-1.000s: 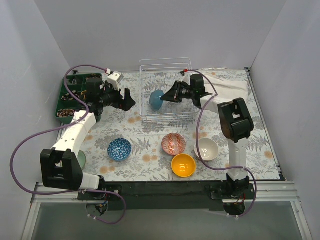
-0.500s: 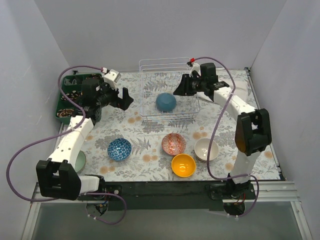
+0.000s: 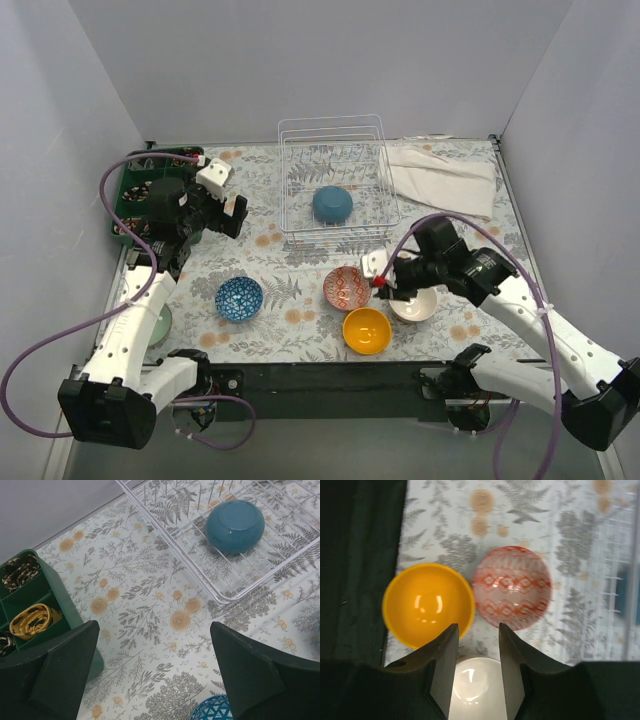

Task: Load the bowls into the dish rack

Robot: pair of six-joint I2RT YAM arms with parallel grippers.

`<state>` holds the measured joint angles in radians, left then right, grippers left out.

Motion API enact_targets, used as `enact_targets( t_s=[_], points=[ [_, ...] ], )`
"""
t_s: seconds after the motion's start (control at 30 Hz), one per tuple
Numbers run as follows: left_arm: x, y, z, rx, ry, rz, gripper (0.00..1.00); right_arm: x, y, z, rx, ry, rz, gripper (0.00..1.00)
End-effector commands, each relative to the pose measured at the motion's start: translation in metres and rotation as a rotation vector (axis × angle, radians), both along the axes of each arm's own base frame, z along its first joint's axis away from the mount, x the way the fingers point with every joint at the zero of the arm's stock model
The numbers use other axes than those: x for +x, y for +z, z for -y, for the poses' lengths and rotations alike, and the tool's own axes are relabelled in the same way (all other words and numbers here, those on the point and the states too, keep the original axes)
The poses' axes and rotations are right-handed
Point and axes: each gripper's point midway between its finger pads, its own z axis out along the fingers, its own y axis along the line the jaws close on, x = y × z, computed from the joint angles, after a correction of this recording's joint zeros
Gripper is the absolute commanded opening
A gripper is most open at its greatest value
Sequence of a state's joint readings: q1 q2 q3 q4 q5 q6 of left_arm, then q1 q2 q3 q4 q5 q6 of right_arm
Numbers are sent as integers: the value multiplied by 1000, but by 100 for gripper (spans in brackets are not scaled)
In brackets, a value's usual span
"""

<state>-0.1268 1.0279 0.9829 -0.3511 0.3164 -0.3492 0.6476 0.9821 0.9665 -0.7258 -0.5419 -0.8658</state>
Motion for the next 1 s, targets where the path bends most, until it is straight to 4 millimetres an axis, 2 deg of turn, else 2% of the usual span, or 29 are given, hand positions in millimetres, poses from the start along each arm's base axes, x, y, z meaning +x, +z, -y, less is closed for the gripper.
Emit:
enact_targets(
  t_s=[0.0,0.1,0.13,0.17,0.2,0.23,0.27,0.37,0.47,0.6,0.77,0.97],
  points=[
    [-12,-12,-11,84,13,-22,95,-43,-29,7,-126,139,-35,46],
    [-21,-23,-16,115,17,-68,95,-71,-34,2,-154,234,-114,46],
    [-25,-23,-17,130,12,-63,95,-77,-39,2,-180,269,-123,44],
    [-29,-25,-19,142,11,-71,95,-96,-45,5,-225,342,-140,43],
    [-32,-30,-21,152,17,-76,95,-104,-56,8,-276,382,-144,42],
    [-36,-25,-22,153,20,-54,95,-112,-60,9,-304,405,-154,37],
    [-39,-24,-22,150,19,-50,96,-124,-66,9,-337,447,-163,35],
    [-50,-15,-19,121,7,-35,96,-145,-81,13,-433,485,-219,32],
    [-58,-3,-18,88,20,-29,96,-148,-90,13,-473,492,-222,33],
    [-69,19,-20,74,26,41,96,-134,-107,14,-543,449,-179,36],
    [-77,22,-26,72,48,57,97,-118,-122,8,-556,378,-127,42],
    [-82,25,-25,39,40,68,97,-108,-131,11,-576,332,-82,43]
  ],
)
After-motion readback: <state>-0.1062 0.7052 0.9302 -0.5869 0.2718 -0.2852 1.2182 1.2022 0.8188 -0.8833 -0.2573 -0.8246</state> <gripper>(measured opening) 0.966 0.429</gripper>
